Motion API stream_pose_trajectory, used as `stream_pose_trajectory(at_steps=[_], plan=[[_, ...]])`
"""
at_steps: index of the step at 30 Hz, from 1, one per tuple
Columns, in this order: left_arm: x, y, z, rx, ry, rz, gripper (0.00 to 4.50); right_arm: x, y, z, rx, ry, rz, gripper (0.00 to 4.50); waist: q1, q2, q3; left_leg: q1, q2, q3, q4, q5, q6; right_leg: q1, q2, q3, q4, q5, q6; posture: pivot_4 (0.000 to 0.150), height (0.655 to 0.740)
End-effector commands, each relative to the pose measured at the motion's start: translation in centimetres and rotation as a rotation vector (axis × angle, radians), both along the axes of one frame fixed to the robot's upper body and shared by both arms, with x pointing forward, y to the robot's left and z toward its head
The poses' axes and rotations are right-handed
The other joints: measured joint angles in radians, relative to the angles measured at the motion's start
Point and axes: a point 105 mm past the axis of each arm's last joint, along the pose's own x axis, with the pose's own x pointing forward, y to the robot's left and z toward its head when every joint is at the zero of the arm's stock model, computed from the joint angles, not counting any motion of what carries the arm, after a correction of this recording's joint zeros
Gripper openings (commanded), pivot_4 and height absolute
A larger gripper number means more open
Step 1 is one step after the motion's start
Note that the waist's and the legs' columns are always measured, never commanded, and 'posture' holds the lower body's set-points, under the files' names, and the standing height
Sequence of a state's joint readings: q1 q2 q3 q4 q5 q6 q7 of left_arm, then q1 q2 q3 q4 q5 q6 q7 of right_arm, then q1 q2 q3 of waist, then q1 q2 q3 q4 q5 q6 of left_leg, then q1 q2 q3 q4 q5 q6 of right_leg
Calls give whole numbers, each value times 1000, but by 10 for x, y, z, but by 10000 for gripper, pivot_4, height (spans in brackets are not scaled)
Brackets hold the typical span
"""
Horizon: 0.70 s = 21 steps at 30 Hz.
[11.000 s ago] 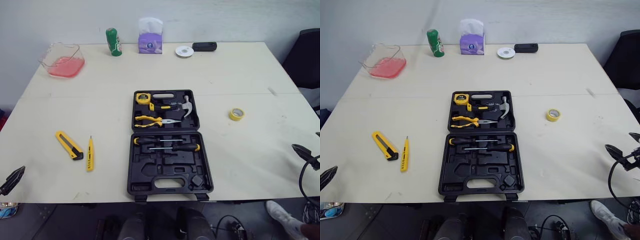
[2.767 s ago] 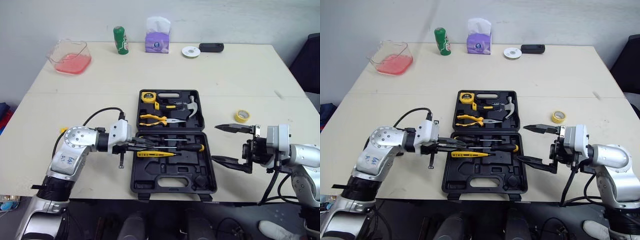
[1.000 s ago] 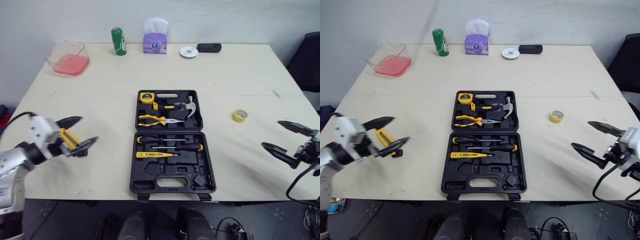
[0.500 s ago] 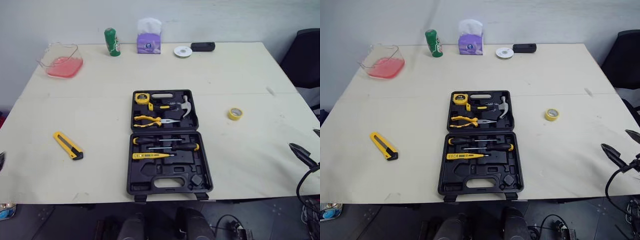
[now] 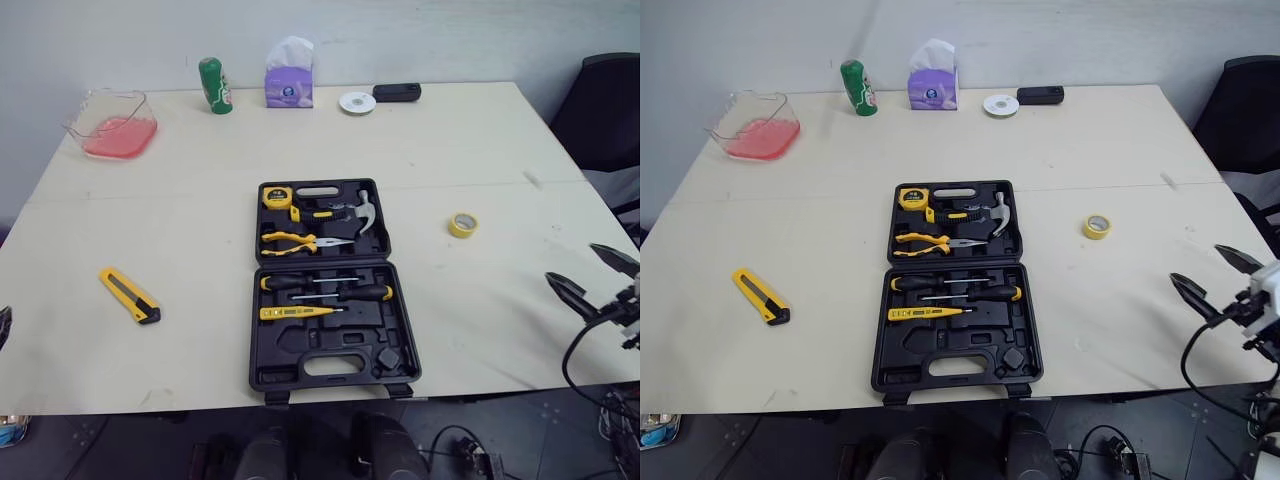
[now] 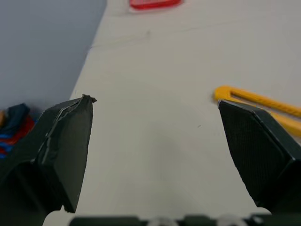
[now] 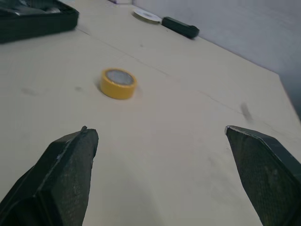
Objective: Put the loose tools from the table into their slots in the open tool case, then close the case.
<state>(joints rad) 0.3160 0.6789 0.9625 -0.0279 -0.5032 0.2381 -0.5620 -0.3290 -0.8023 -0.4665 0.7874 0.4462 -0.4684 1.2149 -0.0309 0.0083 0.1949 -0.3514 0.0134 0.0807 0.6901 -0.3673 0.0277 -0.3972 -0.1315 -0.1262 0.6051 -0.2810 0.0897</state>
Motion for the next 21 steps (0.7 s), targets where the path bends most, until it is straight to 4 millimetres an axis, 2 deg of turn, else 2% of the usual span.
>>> stream_pose_trajectory(at_steps=[1,9,12,17,21], plan=[[8,-23,13,-37,-2,-9,44827,7,31,23,17,-51,152,45000,3,0,0,0,0,0,0,0,0,0,0,0,0,0,0,1500,7400],[26,-69,11,-186,167,32,44827,5,95,39,24,5,477,45000,15,0,0,0,0,0,0,0,1,0,0,0,3,0,0,1500,7400],[35,-82,4,-269,249,91,44827,7,118,49,19,-19,557,45000,25,0,0,0,0,0,1,1,0,0,0,0,2,0,0,1500,7400],[49,-96,8,-329,287,153,44827,5,139,53,13,-26,641,45000,33,-1,0,-1,-1,-1,1,2,-1,0,2,0,6,0,0,1500,7400],[60,-108,4,-335,320,173,44827,-3,155,57,20,-5,726,45000,33,-1,-1,-2,-2,-1,2,3,0,0,3,0,4,0,1,1500,7400]])
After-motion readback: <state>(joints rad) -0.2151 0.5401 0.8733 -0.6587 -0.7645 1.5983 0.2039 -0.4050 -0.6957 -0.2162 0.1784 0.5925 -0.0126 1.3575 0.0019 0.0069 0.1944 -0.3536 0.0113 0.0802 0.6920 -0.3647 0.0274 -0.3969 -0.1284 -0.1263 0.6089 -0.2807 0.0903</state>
